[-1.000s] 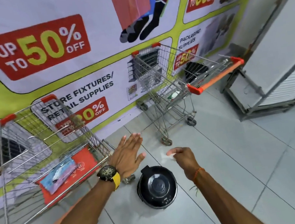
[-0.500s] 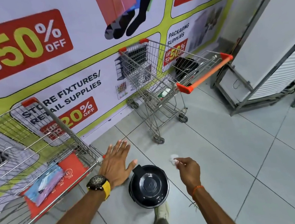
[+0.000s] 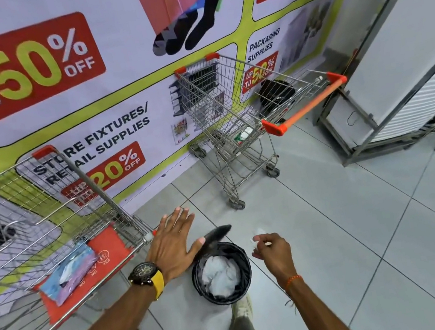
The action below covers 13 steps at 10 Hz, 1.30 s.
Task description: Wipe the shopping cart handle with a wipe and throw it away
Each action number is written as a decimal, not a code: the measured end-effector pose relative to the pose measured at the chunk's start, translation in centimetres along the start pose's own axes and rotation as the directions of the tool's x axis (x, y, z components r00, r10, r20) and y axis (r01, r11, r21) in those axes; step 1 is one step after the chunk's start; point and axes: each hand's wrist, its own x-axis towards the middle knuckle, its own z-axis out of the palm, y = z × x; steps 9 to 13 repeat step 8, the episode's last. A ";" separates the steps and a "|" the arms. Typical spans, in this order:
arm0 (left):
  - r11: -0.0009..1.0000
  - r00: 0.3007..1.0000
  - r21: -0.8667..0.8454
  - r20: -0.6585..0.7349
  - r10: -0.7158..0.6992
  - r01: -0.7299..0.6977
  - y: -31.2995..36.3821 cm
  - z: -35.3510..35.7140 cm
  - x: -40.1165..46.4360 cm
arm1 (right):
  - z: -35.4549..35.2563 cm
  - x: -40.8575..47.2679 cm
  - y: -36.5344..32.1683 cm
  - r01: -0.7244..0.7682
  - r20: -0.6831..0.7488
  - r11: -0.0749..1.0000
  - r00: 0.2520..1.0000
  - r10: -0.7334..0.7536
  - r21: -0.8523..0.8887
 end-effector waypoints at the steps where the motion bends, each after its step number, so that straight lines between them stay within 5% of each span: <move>1: 1.000 1.000 -0.012 -0.008 0.007 -0.007 0.1 -0.1 0.0 | 0.3 0.1 0.7 0.012 0.035 0.998 0.999 -0.009 -0.069; 3: 1.000 1.000 -0.009 -0.019 -0.005 0.005 0.3 -0.1 -0.1 | 1.3 0.0 0.6 0.083 0.043 0.916 0.997 -0.072 -0.392; 4: 1.000 1.000 0.003 -0.017 -0.009 0.009 0.3 0.1 -0.1 | 1.8 0.5 1.1 0.107 0.216 0.871 0.976 -0.001 -0.480; 13: 0.999 1.000 0.033 0.006 -0.006 0.006 0.4 0.3 0.2 | 1.5 0.8 1.9 0.184 0.258 0.858 0.964 -0.063 -0.480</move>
